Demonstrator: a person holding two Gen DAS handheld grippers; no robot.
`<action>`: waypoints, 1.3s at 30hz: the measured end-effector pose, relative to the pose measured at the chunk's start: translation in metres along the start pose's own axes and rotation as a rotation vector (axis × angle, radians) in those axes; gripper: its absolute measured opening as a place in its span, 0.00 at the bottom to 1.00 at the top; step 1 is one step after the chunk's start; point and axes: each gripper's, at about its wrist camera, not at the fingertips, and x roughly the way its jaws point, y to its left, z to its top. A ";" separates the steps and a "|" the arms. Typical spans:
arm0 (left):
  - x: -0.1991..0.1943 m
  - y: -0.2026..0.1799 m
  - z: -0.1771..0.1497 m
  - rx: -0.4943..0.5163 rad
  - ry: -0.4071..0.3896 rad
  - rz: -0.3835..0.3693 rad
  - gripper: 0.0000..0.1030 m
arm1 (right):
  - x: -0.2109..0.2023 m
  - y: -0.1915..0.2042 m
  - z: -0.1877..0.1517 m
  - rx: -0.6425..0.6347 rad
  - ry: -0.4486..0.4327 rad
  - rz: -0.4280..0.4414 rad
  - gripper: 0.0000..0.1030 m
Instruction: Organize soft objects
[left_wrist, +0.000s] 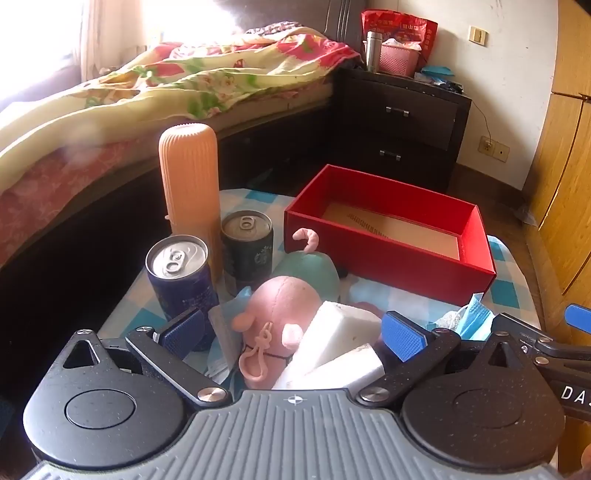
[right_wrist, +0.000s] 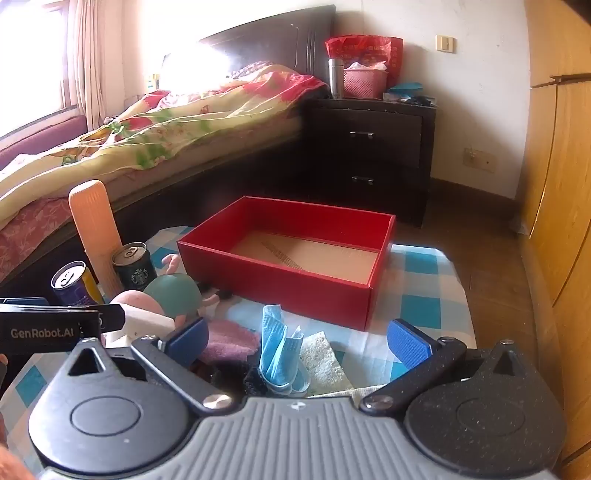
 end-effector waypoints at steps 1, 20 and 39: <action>0.000 0.000 0.000 0.003 0.000 0.000 0.95 | 0.000 0.000 0.000 -0.001 -0.002 0.000 0.82; 0.004 -0.002 -0.007 -0.004 0.008 0.026 0.95 | -0.003 0.005 -0.001 -0.015 -0.034 -0.052 0.82; 0.001 -0.010 -0.012 0.022 0.013 0.024 0.95 | -0.004 0.004 0.000 0.019 -0.056 -0.082 0.82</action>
